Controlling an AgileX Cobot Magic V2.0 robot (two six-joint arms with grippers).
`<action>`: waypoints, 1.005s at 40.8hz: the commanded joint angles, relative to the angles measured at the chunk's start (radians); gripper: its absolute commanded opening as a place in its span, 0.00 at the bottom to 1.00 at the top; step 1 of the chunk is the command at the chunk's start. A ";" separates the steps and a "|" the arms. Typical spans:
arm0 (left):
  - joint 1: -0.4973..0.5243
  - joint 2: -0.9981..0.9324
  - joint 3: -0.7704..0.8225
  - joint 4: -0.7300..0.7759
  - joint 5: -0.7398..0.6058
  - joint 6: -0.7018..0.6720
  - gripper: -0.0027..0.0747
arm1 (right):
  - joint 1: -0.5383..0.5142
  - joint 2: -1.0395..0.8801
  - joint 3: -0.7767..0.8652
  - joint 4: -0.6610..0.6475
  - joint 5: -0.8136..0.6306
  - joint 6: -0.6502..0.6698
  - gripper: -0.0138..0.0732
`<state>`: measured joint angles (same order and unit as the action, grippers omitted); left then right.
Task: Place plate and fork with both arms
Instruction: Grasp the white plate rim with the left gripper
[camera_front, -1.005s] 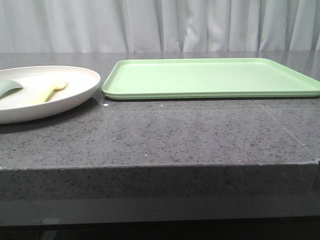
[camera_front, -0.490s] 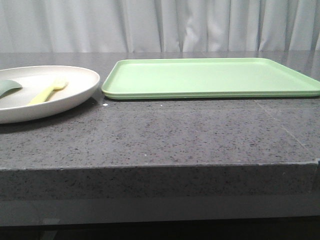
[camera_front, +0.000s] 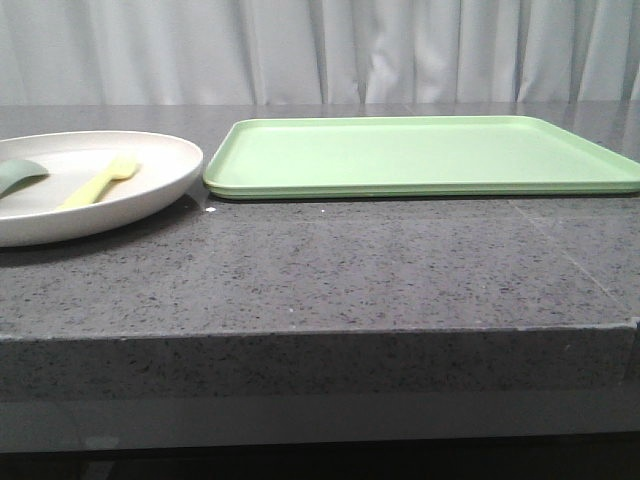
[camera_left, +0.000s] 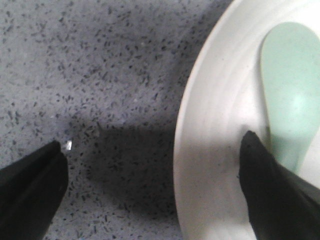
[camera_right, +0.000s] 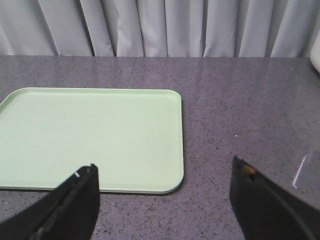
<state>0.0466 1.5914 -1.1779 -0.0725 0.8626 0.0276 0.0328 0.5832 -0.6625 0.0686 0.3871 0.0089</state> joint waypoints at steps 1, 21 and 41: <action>-0.019 -0.027 -0.028 -0.012 -0.025 0.000 0.88 | -0.006 0.006 -0.039 -0.007 -0.083 -0.009 0.81; -0.018 -0.027 -0.028 -0.017 -0.015 0.000 0.21 | -0.006 0.006 -0.039 -0.007 -0.083 -0.009 0.81; 0.023 -0.027 -0.031 -0.075 0.037 0.010 0.01 | -0.006 0.006 -0.039 -0.007 -0.082 -0.009 0.81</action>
<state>0.0504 1.5954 -1.1874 -0.1401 0.8847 0.0184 0.0328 0.5832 -0.6625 0.0686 0.3871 0.0089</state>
